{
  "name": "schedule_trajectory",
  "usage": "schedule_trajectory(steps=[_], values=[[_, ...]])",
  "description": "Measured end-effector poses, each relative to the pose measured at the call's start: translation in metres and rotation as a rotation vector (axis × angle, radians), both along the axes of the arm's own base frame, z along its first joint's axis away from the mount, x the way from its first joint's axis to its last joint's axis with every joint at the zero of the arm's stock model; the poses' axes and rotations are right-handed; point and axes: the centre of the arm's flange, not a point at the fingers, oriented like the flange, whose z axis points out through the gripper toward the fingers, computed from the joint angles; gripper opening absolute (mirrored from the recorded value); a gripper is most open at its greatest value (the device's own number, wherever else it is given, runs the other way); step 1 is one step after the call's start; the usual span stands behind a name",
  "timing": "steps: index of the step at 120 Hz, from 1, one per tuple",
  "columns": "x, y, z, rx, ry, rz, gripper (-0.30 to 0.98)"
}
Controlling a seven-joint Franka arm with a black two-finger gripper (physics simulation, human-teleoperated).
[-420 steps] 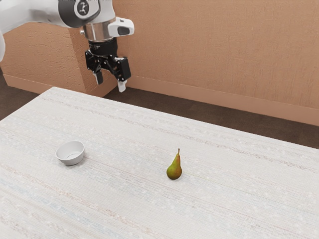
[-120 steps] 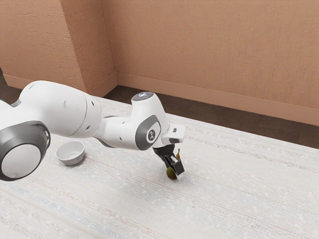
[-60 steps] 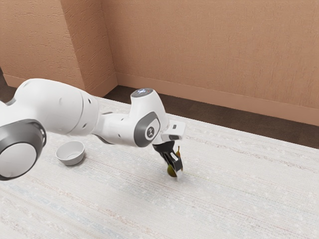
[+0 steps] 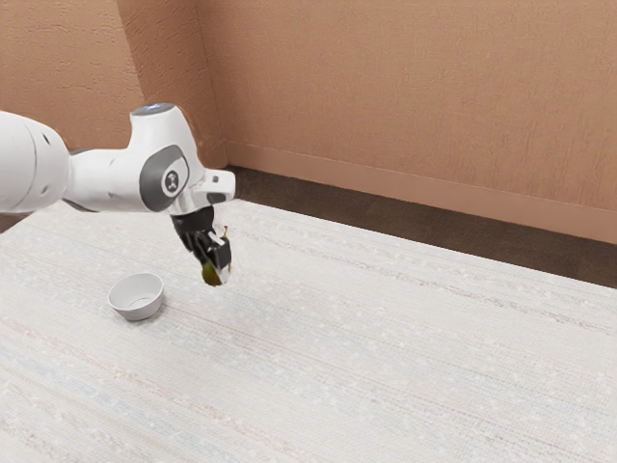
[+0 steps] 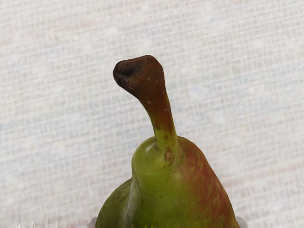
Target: Place the pear in the bowl.
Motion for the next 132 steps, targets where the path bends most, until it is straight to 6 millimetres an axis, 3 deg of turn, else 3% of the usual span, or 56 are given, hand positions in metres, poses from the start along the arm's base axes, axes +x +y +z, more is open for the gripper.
schedule_trajectory(steps=[17, 33, 43, 74, 99, 122, 132], values=[[-0.025, 0.063, 0.007, 0.034, 0.053, 0.083, 0.11], [-0.046, 0.103, 0.0, 0.066, 0.119, 0.132, 0.11], [-0.056, 0.118, -0.005, 0.075, 0.152, 0.153, 0.11], [-0.065, 0.127, -0.013, 0.086, 0.184, 0.162, 0.16], [-0.04, 0.139, -0.012, 0.141, 0.174, 0.178, 0.17], [-0.037, 0.15, -0.012, 0.144, 0.168, 0.197, 0.17], [-0.036, 0.151, -0.013, 0.143, 0.169, 0.197, 0.29]])
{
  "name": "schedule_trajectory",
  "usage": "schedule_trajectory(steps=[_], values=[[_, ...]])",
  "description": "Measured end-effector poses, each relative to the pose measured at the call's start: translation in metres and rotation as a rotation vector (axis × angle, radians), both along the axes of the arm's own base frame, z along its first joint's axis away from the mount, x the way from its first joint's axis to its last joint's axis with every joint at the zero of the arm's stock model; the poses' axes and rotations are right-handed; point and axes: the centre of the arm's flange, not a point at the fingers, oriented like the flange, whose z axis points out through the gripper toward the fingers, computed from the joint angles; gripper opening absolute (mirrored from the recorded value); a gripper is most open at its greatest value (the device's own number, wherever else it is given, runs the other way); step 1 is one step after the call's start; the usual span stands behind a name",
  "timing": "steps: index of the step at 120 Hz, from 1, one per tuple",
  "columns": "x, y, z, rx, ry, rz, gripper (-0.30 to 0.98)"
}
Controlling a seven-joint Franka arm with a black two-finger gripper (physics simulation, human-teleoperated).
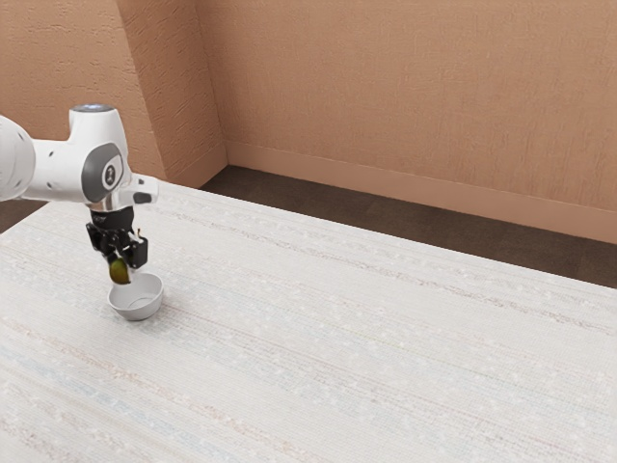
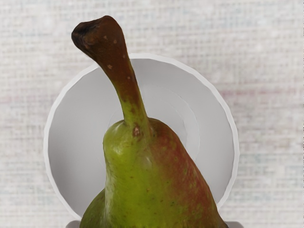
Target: Place the pear in the bowl.
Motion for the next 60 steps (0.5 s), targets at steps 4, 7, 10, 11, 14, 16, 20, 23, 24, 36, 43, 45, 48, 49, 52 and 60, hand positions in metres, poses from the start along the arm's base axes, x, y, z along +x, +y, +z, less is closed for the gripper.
schedule_trajectory(steps=[4, 7, 10, 11, 14, 16, 20, 23, 24, 36, 43, 45, 48, 49, 52, 60], values=[[0.0, 0.0, 0.0, -0.003, 0.0, -0.001, 0.34], [0.0, 0.0, -0.001, -0.005, 0.0, -0.002, 0.38], [0.0, 0.0, 0.0, -0.007, 0.0, -0.003, 0.41], [0.0, 0.0, -0.001, -0.008, 0.001, -0.003, 0.42], [0.0, 0.0, -0.001, -0.01, 0.001, -0.004, 0.45], [0.0, 0.001, -0.001, -0.011, 0.001, -0.004, 0.47], [-0.001, 0.001, -0.001, -0.013, 0.002, -0.005, 0.5], [-0.001, 0.001, -0.001, -0.014, 0.002, -0.007, 0.52], [-0.001, 0.001, -0.001, -0.014, 0.003, -0.007, 0.53], [0.005, -0.015, 0.016, -0.029, -0.017, -0.05, 0.59], [0.025, -0.069, 0.075, -0.038, -0.082, -0.177, 0.61], [0.029, -0.087, 0.096, -0.038, -0.103, -0.215, 0.62], [0.034, -0.114, 0.124, -0.036, -0.131, -0.268, 0.62], [0.035, -0.122, 0.134, -0.036, -0.141, -0.284, 0.63], [0.037, -0.148, 0.159, -0.036, -0.163, -0.33, 0.63], [0.033, -0.215, 0.204, -0.051, -0.192, -0.436, 0.65]])
